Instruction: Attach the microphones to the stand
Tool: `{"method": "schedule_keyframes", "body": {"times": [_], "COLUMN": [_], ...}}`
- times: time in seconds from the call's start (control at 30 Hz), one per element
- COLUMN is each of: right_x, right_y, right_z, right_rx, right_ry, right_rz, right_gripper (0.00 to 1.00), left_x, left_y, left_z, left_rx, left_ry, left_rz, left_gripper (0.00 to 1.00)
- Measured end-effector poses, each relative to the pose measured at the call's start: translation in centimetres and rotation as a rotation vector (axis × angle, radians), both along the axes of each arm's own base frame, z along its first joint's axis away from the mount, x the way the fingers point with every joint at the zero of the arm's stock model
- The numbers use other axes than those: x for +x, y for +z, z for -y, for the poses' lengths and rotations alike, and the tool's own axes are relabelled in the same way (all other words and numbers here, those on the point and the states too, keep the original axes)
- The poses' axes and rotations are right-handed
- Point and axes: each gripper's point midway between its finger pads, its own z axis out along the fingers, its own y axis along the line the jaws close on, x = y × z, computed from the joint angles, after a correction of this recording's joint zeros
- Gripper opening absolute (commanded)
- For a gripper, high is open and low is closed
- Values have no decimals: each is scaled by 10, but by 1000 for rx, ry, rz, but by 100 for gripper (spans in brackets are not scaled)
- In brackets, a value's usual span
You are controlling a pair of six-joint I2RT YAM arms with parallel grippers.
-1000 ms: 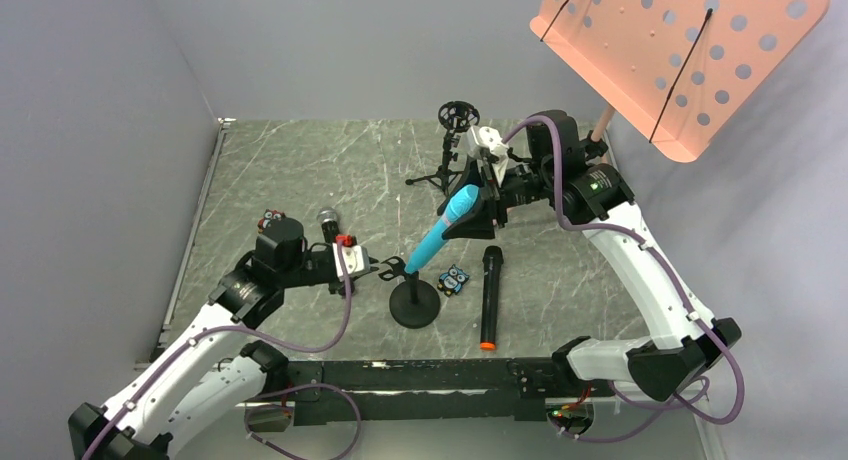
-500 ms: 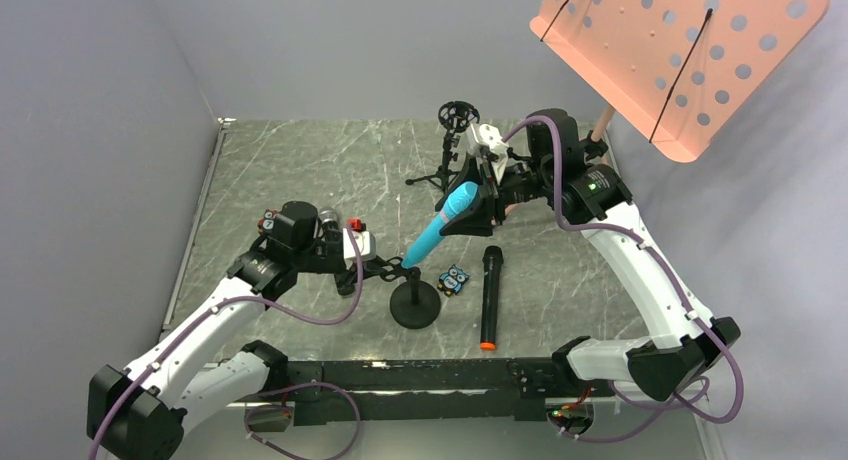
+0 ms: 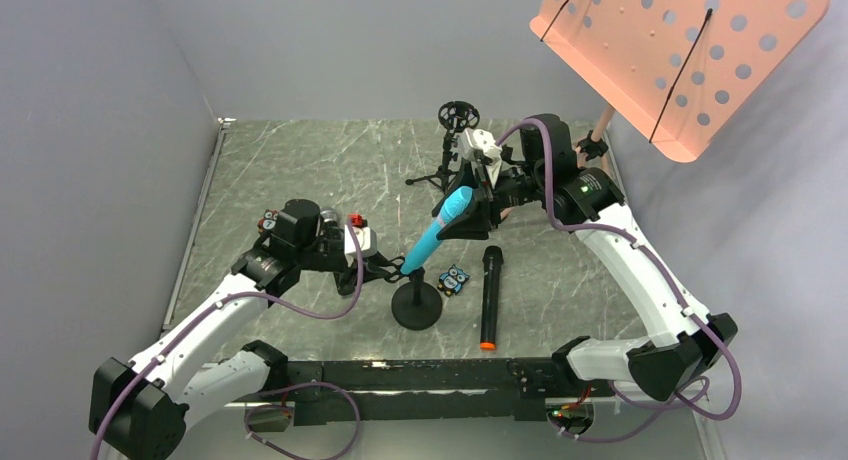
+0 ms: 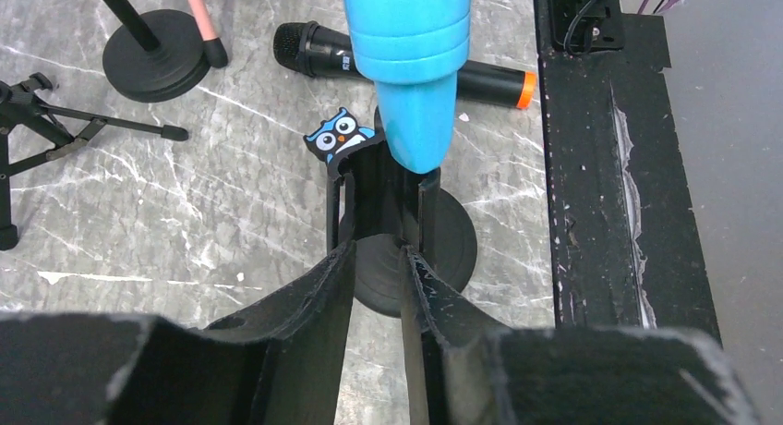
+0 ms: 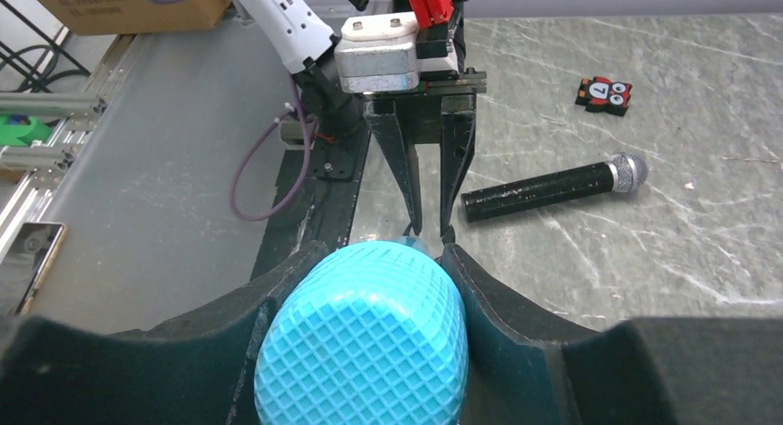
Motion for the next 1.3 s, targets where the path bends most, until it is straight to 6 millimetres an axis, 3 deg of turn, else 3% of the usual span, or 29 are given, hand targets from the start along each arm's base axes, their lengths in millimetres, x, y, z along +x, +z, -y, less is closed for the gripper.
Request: {"method": "schedule_keyframes", "body": {"times": [0.53,0.7,1.3], "right_x": [7,6,-3], "right_y": [-20,-39,-60], "right_z": [-3,-5,-11], "right_rx": [-23,-38,-66], "right_ry": [-24,-16,17], "right_rz": [-10,-15,86], "right_gripper": [12,12,12], "left_x": [-2,-2,-2], "left_y": [10,7,-1], "left_z": [9,7,7], "left_rx": [-61,-54,-43], "left_ry": [-22,-12,-26], "left_rz": [-46,-67,-97], "left_gripper": [34,34,39]}}
